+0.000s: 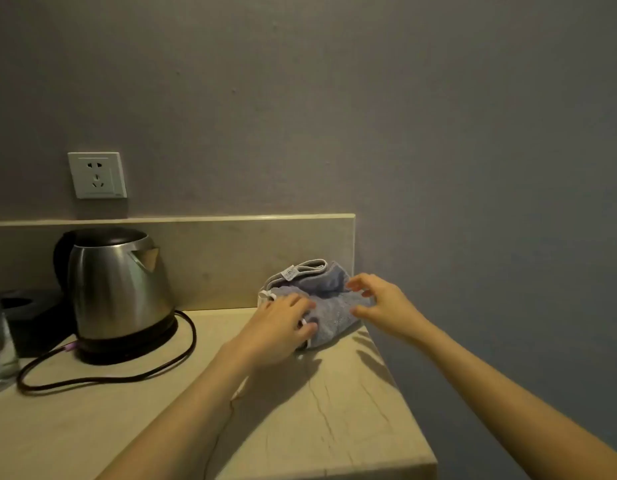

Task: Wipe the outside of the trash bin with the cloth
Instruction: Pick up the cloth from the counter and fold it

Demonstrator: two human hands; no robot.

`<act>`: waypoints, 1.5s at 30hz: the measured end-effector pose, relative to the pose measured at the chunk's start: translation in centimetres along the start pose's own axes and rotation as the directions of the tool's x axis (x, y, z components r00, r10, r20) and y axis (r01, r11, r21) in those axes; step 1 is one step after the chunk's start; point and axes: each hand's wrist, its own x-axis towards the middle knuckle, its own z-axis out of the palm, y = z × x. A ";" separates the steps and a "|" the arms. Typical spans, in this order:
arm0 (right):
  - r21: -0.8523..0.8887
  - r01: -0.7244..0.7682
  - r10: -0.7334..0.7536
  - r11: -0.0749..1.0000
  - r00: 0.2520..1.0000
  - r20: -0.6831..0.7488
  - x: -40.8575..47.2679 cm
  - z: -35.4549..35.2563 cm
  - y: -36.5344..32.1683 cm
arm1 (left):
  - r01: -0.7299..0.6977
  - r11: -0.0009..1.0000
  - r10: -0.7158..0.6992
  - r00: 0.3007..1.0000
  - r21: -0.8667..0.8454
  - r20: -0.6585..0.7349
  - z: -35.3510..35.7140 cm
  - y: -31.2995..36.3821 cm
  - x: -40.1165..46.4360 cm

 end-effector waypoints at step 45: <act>-0.163 -0.305 0.343 0.938 0.756 0.558 7.9 1.3 1.8 | 0.385 0.869 -0.374 0.922 -0.311 0.094 0.1 -5.8 4.4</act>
